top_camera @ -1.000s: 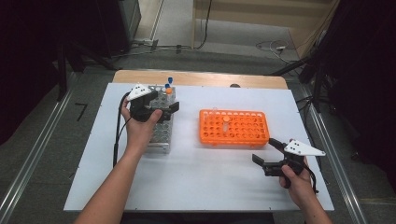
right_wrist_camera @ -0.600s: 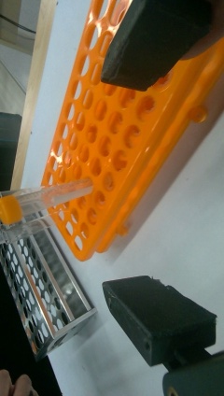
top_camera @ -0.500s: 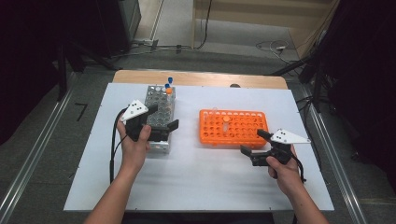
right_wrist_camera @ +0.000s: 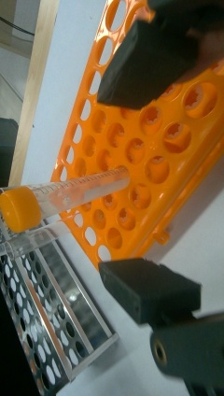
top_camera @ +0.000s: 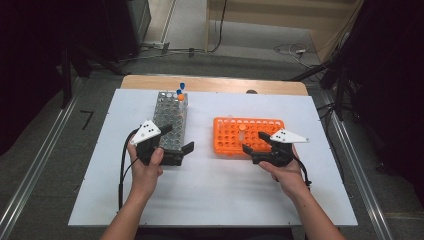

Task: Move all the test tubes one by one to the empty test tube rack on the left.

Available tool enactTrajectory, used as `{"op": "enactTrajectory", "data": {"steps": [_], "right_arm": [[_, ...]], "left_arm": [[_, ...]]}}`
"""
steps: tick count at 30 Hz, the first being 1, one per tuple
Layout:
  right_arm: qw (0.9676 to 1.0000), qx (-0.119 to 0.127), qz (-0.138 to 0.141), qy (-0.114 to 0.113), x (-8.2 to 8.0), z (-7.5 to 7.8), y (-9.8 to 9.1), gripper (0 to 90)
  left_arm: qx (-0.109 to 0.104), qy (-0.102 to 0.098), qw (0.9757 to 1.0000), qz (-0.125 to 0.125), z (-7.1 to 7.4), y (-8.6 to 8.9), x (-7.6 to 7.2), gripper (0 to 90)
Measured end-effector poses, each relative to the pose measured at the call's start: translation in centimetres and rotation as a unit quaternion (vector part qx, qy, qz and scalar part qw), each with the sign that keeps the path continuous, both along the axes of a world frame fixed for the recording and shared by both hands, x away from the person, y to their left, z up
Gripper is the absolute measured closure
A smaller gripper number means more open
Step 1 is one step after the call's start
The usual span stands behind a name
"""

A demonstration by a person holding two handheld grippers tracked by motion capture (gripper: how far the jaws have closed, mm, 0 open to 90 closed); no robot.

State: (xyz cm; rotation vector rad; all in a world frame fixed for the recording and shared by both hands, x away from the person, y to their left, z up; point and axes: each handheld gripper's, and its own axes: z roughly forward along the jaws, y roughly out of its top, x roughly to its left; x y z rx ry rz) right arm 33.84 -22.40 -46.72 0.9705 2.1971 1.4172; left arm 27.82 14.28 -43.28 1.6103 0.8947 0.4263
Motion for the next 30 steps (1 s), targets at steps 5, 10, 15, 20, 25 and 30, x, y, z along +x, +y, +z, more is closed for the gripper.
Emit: {"op": "enactTrajectory", "data": {"steps": [5, 10, 15, 20, 25, 30], "right_arm": [[0.9999, -0.002, -0.010, 0.005, 0.9, -0.7, 1.2, 39.3], [0.9997, -0.012, -0.019, 0.012, 1.7, -1.5, 2.5, 48.5], [0.9988, -0.032, -0.037, 0.005, 2.0, -1.8, 3.6, 56.7], [0.9975, -0.045, -0.054, -0.005, 2.1, -1.8, 3.9, 72.1], [0.9978, -0.038, -0.051, -0.019, 1.9, -1.3, 3.6, 72.3], [0.9977, -0.026, -0.051, -0.038, 1.1, 0.0, 3.1, 72.4]], "left_arm": [[0.002, 0.005, 1.0000, -0.005, -0.4, -0.3, -0.1, 0.0], [0.003, 0.007, 0.9999, -0.011, -0.6, -0.5, -0.1, 0.0], [0.005, 0.009, 0.9999, -0.013, -0.8, -0.7, -0.1, 0.0], [0.005, 0.009, 0.9998, -0.016, -0.8, -0.9, -0.2, 0.0], [0.006, 0.008, 0.9997, -0.023, -0.8, -1.3, -0.2, 0.0], [0.006, 0.008, 0.9994, -0.033, -0.7, -1.9, -0.3, 0.0]]}}
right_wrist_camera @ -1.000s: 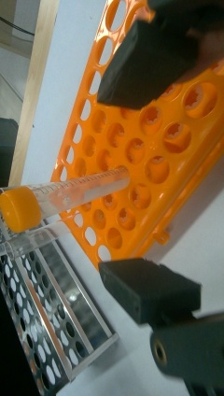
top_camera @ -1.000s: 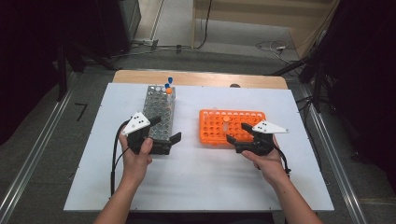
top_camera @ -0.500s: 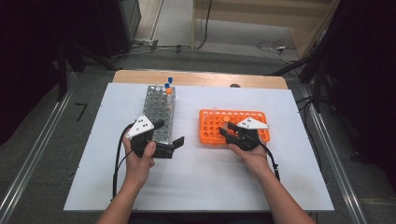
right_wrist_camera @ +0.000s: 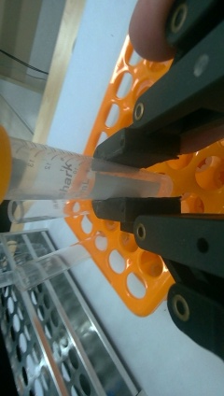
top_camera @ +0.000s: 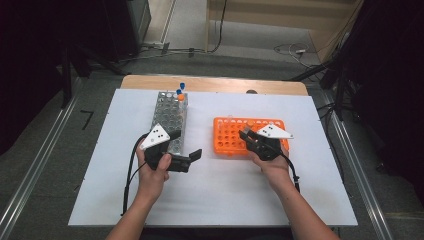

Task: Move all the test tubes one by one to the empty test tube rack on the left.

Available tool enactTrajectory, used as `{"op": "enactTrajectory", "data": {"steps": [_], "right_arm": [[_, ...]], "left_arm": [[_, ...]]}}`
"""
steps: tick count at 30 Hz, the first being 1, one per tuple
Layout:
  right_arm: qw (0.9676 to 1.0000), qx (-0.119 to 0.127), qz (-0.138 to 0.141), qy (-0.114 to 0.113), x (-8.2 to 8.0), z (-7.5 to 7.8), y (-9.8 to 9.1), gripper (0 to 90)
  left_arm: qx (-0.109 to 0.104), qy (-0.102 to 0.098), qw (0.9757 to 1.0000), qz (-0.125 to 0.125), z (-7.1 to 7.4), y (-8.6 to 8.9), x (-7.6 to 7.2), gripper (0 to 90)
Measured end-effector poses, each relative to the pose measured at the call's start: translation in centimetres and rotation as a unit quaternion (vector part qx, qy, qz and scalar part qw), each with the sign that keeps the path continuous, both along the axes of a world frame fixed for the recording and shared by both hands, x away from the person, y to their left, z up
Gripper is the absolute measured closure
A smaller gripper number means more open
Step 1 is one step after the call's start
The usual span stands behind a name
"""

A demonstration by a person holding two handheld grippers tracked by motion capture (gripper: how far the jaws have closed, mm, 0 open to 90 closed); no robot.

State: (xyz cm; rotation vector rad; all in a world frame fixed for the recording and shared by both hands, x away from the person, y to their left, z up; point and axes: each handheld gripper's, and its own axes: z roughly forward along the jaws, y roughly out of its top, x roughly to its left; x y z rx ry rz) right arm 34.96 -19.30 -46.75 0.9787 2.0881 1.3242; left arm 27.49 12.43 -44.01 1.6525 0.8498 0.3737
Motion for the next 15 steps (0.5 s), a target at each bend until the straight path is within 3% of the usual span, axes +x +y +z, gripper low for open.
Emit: {"op": "enactTrajectory", "data": {"steps": [9, 15], "right_arm": [[0.9992, 0.001, 0.038, -0.007, -2.4, 1.4, 0.0, 72.3], [0.9972, 0.002, 0.074, 0.013, -4.0, 1.2, 1.0, 72.4]], "left_arm": [[-0.008, -0.004, 0.9997, -0.024, 0.2, -1.0, -0.3, 0.0], [-0.016, -0.002, 0.9990, -0.042, 0.2, -1.9, -0.4, 2.4]]}}
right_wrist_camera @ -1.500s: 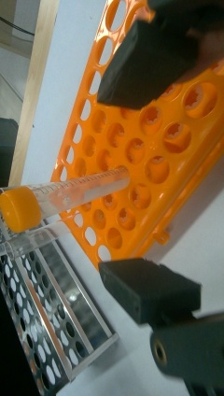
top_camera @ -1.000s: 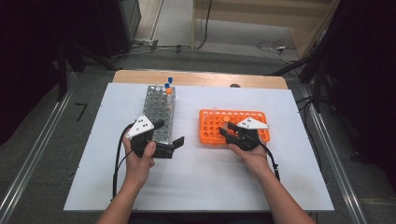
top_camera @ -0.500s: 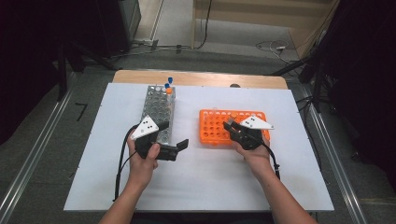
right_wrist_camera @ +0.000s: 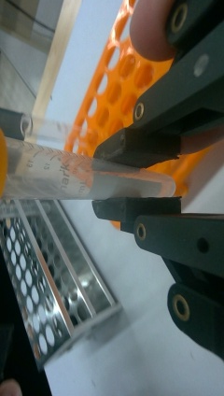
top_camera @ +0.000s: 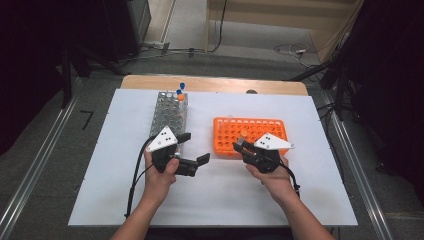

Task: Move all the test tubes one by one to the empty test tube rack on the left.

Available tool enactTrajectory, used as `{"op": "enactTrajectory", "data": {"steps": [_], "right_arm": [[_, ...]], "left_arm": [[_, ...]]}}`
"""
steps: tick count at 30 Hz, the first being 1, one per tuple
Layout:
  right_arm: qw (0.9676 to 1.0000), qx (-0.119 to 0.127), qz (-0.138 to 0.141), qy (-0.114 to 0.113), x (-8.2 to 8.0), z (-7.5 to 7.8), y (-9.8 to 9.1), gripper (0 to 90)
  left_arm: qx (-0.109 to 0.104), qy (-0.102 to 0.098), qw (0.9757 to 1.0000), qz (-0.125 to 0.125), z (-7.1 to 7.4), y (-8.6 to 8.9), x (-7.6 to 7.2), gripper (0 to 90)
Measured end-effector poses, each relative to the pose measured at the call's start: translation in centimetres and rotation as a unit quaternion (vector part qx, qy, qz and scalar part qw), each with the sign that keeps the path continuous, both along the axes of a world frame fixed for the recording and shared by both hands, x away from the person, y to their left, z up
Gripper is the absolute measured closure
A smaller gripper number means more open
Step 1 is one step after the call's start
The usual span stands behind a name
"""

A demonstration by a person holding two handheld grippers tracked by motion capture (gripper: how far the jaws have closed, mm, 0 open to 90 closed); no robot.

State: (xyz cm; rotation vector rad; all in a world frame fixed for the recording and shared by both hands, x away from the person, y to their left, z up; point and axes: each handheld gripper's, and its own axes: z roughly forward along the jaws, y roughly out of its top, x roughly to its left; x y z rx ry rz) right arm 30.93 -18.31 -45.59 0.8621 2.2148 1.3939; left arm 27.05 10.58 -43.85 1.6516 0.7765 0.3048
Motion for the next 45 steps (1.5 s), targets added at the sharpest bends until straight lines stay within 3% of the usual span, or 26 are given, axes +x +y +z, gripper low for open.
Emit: {"op": "enactTrajectory", "data": {"steps": [6, 11, 21, 26, 33, 37, 45], "right_arm": [[0.9991, -0.004, 0.039, 0.015, -1.3, -0.4, 1.5, 72.3], [0.9976, -0.011, 0.065, 0.020, -2.1, -0.5, 2.9, 72.3], [0.9946, -0.011, 0.101, 0.022, -3.3, -0.3, 4.4, 72.3], [0.9934, -0.012, 0.111, 0.024, -3.6, -0.2, 4.7, 72.2], [0.9935, -0.009, 0.110, 0.028, -3.4, -0.2, 4.5, 71.4], [0.9939, -0.006, 0.106, 0.028, -3.3, -0.2, 4.1, 64.3], [0.9929, 0.017, 0.114, 0.026, -3.1, 0.0, 1.4, 31.7]], "left_arm": [[0.002, -0.002, 0.9997, -0.023, 0.1, -1.2, -0.3, 10.7], [0.010, -0.006, 0.9990, -0.044, 0.1, -2.3, -0.6, 26.9], [0.026, -0.002, 0.9979, -0.060, -0.4, -3.4, -0.4, 56.9], [0.030, -0.018, 0.9975, -0.062, -0.4, -3.6, -0.6, 70.0], [0.039, -0.030, 0.9978, -0.045, -0.3, -3.6, -0.6, 74.1], [0.041, -0.034, 0.9978, -0.038, -0.1, -3.3, -0.6, 74.2], [0.040, -0.033, 0.9986, -0.008, 0.3, -1.7, 0.1, 74.2]]}}
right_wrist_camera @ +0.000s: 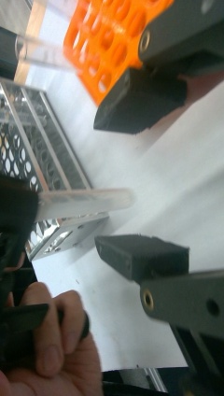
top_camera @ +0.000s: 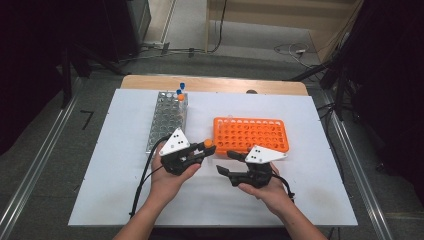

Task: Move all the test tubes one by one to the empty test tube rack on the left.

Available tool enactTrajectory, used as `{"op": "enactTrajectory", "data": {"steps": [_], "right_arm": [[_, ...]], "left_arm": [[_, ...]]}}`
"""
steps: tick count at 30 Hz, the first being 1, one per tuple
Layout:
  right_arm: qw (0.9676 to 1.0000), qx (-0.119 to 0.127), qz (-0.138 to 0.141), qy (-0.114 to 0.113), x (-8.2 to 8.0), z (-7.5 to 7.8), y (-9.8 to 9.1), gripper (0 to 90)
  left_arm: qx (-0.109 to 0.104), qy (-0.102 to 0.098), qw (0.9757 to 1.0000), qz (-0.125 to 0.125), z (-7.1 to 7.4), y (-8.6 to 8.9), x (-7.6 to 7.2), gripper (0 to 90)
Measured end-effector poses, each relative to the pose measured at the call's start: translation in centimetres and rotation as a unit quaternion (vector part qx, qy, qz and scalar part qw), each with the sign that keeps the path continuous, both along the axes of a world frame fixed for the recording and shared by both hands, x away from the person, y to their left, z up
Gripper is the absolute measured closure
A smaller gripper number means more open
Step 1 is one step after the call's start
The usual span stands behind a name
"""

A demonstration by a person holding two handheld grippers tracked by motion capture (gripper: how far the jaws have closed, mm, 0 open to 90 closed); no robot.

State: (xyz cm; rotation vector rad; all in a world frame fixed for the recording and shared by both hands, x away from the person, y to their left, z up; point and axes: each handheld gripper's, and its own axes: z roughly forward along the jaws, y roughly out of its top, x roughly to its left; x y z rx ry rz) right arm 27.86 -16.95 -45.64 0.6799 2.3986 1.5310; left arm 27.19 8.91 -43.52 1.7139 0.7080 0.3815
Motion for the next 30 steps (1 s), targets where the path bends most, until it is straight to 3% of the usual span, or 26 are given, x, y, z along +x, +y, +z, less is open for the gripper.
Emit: {"op": "enactTrajectory", "data": {"steps": [6, 10, 21, 30], "right_arm": [[0.9994, -0.011, -0.029, -0.012, -0.2, -0.1, -2.5, 9.5], [0.9990, -0.010, -0.043, -0.008, -0.2, 0.0, -4.3, 1.0], [0.9968, -0.009, -0.079, 0.006, -0.3, -0.5, -9.3, 0.0], [0.9943, -0.020, -0.105, 0.004, -0.4, -1.1, -11.6, 0.0]], "left_arm": [[-0.002, -0.003, 0.9997, 0.024, 0.4, 1.4, 0.6, 74.2], [-0.002, -0.006, 0.9991, 0.042, 0.7, 2.4, 1.2, 74.2], [-0.005, -0.012, 0.9963, 0.085, 1.6, 4.8, 3.6, 74.2], [-0.003, -0.014, 0.9928, 0.119, 1.9, 6.3, 5.7, 74.2]]}}
